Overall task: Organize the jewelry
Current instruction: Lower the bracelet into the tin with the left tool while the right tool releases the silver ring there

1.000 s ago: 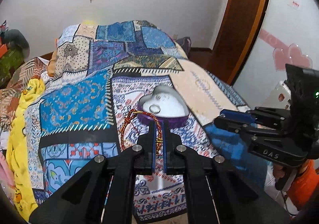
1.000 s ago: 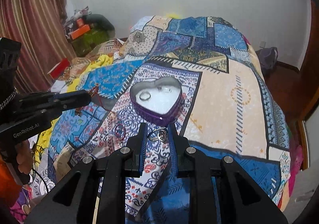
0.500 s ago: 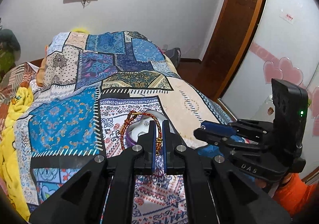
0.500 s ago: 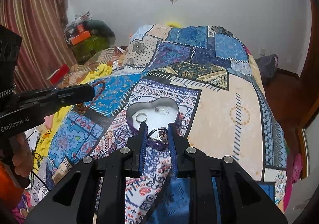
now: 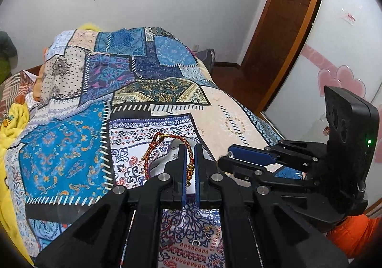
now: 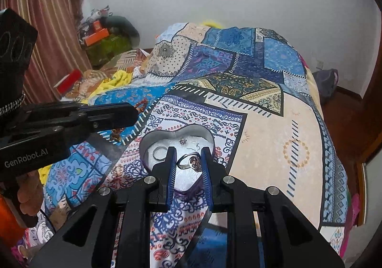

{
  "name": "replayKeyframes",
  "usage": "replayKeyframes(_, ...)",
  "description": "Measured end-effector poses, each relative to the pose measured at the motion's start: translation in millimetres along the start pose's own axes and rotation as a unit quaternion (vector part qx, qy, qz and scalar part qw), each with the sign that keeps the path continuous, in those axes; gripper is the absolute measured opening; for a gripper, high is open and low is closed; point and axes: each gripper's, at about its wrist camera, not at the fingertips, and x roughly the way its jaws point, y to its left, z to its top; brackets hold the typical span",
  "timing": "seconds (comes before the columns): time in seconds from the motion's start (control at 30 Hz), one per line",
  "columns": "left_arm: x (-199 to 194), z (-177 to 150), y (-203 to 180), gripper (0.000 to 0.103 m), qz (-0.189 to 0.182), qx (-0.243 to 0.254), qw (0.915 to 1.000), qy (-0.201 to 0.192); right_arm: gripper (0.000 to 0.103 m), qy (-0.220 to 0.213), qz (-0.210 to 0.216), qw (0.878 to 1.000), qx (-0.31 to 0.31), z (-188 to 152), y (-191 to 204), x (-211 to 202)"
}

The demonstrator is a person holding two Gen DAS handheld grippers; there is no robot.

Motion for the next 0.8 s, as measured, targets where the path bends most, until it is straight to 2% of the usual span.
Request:
replayKeyframes(0.27, 24, -1, 5, 0.004, -0.012, 0.002, 0.9995, 0.028, 0.018, 0.031, -0.004, 0.999, -0.033, 3, 0, 23)
replayKeyframes(0.6, 37, -1, 11, 0.004, -0.043, -0.014, 0.9976, 0.052, 0.018, 0.055, 0.015, 0.997, -0.053, 3, 5, 36)
replayKeyframes(0.8, 33, -2, 0, 0.004, -0.033, 0.01, 0.9982, 0.049, 0.018, 0.06, 0.013, 0.996, -0.058, 2, 6, 37)
